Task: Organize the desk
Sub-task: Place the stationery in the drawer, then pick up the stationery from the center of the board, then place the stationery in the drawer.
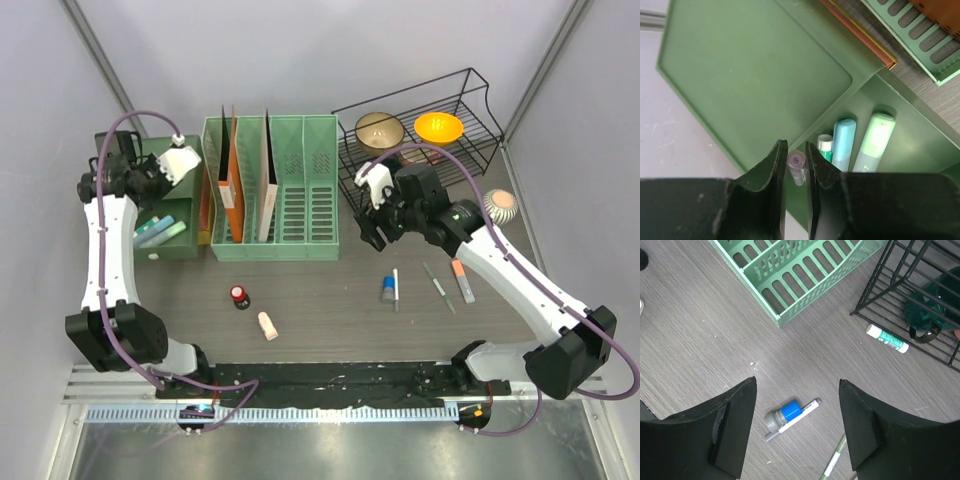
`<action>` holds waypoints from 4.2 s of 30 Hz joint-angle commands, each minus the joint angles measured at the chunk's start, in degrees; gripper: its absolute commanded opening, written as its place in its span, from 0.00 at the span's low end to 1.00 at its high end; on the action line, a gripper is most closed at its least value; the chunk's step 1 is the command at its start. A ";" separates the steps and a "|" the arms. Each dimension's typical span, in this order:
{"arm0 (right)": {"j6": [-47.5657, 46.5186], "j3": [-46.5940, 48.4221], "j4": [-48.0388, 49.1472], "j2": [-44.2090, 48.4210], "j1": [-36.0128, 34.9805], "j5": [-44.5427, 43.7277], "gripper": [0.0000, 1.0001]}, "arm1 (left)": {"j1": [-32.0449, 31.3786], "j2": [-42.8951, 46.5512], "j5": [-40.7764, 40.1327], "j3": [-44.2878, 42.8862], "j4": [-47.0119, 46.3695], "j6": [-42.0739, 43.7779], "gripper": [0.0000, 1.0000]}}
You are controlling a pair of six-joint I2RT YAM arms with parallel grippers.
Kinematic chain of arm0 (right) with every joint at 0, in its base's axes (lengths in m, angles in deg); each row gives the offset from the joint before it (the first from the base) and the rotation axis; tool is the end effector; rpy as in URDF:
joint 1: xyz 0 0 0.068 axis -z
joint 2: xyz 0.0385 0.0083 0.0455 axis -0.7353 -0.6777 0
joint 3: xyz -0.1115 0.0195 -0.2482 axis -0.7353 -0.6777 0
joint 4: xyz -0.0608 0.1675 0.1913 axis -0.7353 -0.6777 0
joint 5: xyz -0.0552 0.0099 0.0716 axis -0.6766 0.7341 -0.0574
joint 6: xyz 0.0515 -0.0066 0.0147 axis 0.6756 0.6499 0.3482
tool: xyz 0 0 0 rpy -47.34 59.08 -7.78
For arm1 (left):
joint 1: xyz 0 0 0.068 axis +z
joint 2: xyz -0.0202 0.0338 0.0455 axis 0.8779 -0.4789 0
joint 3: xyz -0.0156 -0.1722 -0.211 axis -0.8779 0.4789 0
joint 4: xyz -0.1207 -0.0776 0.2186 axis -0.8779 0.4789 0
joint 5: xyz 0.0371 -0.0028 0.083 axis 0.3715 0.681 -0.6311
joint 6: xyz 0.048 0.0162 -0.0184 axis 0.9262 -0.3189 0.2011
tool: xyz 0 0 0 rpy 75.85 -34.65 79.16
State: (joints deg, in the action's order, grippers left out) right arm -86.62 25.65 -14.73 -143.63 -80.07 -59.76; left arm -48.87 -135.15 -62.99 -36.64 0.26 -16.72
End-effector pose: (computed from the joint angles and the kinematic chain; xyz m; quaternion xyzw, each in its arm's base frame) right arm 0.2284 0.1542 0.3527 -0.4112 0.8023 0.1354 0.4109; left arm 0.2862 0.0560 0.3864 0.3998 0.8385 0.1293 0.3470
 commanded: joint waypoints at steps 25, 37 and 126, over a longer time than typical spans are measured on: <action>-0.26 -2.42 0.65 2.61 4.86 -3.93 0.71 | 0.23 -1.06 0.67 2.74 -4.68 1.51 0.67; 1.68 -3.20 -6.47 -1.26 16.55 -9.21 0.70 | 0.41 3.15 6.64 -1.65 -1.79 -4.80 0.96; 16.35 19.29 14.00 -8.64 0.92 35.61 0.01 | -33.87 10.89 40.05 21.90 -69.88 -76.62 0.95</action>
State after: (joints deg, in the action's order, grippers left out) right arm -73.95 46.30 -7.12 -154.23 -78.16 -26.76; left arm -80.59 -123.28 -20.34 -13.29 -59.80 -89.33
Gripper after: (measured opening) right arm 0.058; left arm 0.962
